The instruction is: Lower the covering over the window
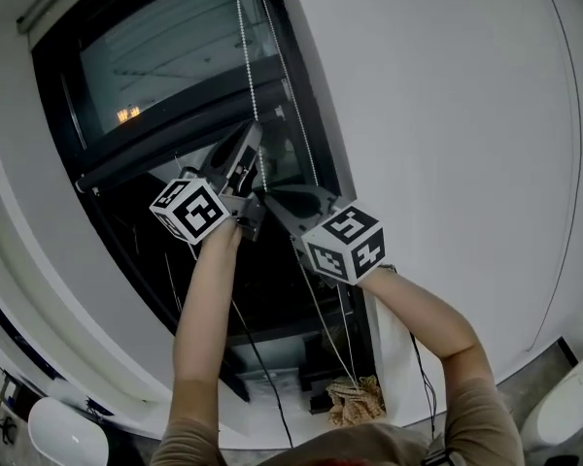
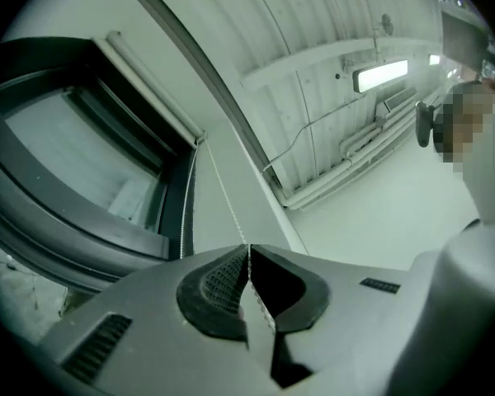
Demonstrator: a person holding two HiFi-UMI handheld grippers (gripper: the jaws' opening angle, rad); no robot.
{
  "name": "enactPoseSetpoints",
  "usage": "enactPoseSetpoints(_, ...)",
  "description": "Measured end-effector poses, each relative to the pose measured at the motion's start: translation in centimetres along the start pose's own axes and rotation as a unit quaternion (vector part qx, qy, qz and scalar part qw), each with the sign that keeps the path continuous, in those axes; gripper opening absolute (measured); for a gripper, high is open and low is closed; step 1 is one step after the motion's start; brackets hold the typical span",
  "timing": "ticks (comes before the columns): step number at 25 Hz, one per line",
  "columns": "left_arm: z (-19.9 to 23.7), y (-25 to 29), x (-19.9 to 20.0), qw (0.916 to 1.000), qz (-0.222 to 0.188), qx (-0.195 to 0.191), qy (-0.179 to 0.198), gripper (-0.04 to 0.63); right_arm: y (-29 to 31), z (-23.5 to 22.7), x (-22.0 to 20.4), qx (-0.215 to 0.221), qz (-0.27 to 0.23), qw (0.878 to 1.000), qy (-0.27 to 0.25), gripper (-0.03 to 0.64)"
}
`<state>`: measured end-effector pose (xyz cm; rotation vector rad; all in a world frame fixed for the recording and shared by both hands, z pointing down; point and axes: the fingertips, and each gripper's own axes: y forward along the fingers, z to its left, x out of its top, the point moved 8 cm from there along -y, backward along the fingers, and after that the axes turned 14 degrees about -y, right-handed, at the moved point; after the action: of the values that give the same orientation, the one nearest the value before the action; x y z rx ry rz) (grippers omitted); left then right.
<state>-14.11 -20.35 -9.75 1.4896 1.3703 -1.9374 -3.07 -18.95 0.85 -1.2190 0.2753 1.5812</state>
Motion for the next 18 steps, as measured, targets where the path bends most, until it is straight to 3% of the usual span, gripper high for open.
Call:
enactPoseSetpoints(6, 1.1, -2.1, -3.9, 0.9995, 0.018, 0.013, 0.024, 0.023, -2.2, 1.5, 0.2, 0.038, -0.009, 0.998, -0.041, 0.020)
enactPoseSetpoints(10, 3.1, -4.2, -5.5, 0.9994, 0.022, 0.025, 0.011, 0.023, -2.6, -0.6, 1.8, -0.005, -0.051, 0.998, -0.047, 0.091)
enactPoseSetpoints(14, 3.3, -6.0, -7.6, 0.9993, 0.024, 0.029, 0.004, 0.023, -0.6, -2.8, 2.3, -0.056, -0.073, 0.995, -0.040, 0.091)
enactPoseSetpoints(18, 1.8, -7.1, -7.6, 0.9994, 0.001, 0.032, 0.015, 0.023, 1.4, -3.1, 1.9, -0.061, -0.068, 0.995, -0.044, 0.091)
